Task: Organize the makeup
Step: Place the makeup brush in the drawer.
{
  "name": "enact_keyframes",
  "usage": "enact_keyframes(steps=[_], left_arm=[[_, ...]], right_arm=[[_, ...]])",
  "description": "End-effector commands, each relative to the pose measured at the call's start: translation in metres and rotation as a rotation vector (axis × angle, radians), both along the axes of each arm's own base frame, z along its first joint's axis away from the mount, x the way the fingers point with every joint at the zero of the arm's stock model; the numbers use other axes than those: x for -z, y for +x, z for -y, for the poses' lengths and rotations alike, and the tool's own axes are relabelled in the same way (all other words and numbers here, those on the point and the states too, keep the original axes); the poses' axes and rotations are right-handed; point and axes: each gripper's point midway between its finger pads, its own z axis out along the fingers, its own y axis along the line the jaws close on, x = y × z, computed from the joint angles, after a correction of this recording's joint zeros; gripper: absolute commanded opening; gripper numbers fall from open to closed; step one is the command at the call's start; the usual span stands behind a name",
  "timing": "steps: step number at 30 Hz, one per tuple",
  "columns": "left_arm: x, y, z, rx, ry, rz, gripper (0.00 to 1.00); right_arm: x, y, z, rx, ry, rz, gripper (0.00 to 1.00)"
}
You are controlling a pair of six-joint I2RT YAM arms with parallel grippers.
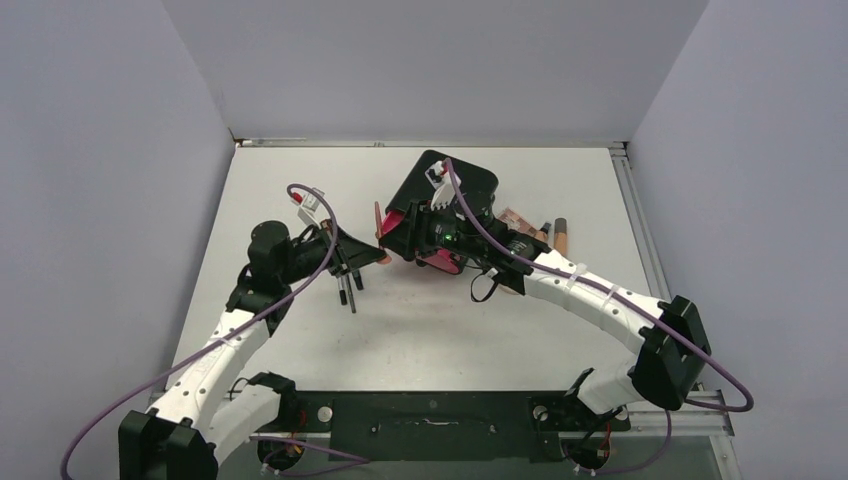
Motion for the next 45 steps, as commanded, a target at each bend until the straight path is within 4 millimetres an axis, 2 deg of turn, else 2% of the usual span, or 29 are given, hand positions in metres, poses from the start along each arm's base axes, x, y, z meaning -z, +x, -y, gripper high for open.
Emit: enact_keyframes(steps=[1,5,12,14,17,22,33,36,41,45], left_arm=[[-0.021,-0.002,0.009,0.071,-0.053,0.059,0.00],[-0.016,-0.001,0.009,0.072,-0.056,0.044,0.00],[-0.014,-0.002,0.011,0.089,-0.056,0.036,0.00],[-0.013,-0.002,0.011,0.089,-0.057,0.031,0.00],[-0.012,-0.003,0.010,0.087,-0.056,0.027,0.00],[-0.013,-0.004,0.010,0.085,-0.055,0.028,0.00],[-0.012,-0.003,0.008,0.073,-0.029,0.028,0.00],[-0.009,-0.003,0.007,0.066,-0.017,0.017,0.14],[-0.003,-0.003,0.003,0.043,0.017,0.009,0.49],[0.002,-0.001,-0.002,0.019,0.048,0.001,0.66]], right_arm=[[-0.031,0.012,-0.004,-0.016,0.082,0.083,0.41],[-0.029,0.013,-0.010,-0.050,0.094,0.077,0.32],[-0.024,0.016,-0.016,-0.068,0.092,0.059,0.30],[-0.025,0.016,-0.018,-0.076,0.097,0.059,0.25],[-0.024,0.016,-0.019,-0.081,0.098,0.050,0.23],[-0.024,0.017,-0.020,-0.080,0.099,0.051,0.15],[-0.022,0.017,-0.021,-0.084,0.086,0.038,0.09],[-0.022,0.017,-0.021,-0.083,0.084,0.036,0.07],[-0.021,0.019,-0.020,-0.071,0.069,0.034,0.06],[-0.020,0.022,-0.018,-0.053,0.054,0.036,0.06]])
